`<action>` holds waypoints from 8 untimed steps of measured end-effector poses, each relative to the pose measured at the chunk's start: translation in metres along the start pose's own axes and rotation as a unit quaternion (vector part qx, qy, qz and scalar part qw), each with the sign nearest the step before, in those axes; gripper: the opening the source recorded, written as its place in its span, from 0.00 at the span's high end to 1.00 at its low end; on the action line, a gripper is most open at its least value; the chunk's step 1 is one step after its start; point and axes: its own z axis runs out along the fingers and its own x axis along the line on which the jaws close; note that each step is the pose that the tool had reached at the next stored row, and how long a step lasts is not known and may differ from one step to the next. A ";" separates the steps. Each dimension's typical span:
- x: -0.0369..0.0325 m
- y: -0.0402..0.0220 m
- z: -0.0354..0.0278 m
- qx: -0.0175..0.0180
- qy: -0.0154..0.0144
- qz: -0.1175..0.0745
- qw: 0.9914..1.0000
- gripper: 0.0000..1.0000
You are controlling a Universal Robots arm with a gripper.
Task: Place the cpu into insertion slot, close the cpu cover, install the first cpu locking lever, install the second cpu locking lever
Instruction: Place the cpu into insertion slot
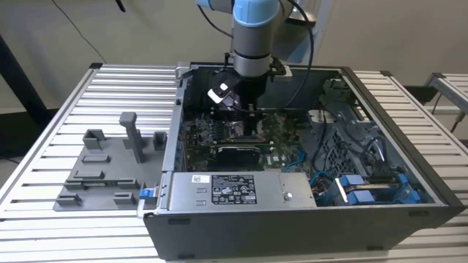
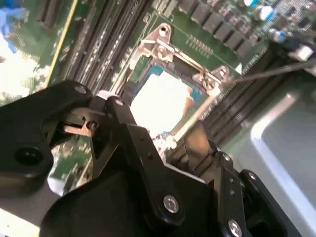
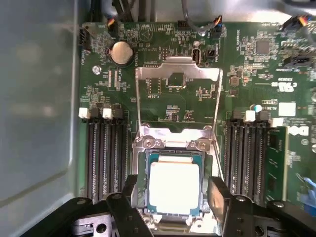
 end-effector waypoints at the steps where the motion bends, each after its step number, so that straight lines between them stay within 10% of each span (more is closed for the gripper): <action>1: 0.0003 0.0003 -0.0043 0.000 0.000 0.000 1.000 0.32; 8: 0.0022 0.0020 -0.0362 0.000 0.000 0.000 1.000 0.32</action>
